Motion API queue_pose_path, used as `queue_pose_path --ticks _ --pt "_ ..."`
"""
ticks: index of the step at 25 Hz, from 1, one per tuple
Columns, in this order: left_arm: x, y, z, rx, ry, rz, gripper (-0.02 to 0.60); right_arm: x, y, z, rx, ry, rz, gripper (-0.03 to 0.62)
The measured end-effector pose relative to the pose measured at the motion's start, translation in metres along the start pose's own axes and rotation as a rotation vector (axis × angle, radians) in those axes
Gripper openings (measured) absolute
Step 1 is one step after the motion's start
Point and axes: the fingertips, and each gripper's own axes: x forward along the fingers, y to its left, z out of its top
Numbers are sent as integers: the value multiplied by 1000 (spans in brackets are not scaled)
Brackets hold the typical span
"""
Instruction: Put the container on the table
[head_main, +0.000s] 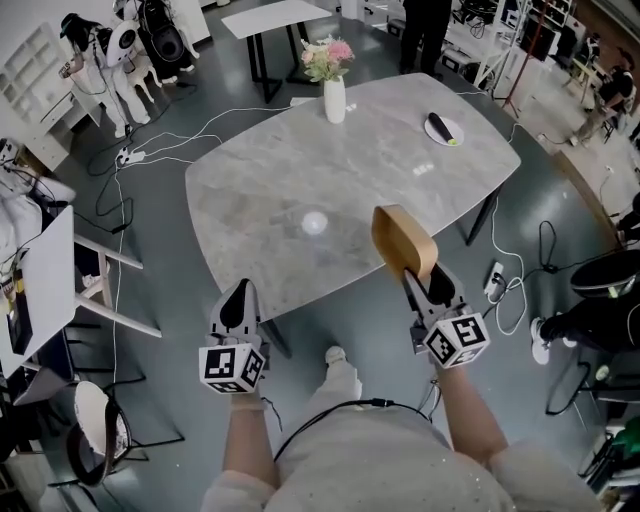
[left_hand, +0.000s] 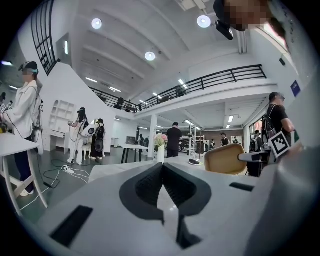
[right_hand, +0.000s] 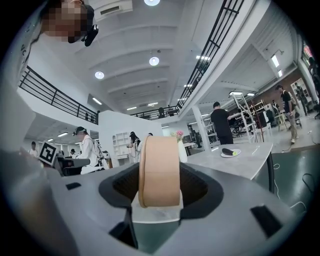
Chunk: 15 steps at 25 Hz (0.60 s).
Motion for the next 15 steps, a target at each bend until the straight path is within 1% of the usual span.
queue_pose_path --ticks 15 --pt "73 30 -11 -13 52 -10 5 67 -21 -11 5 66 -9 232"
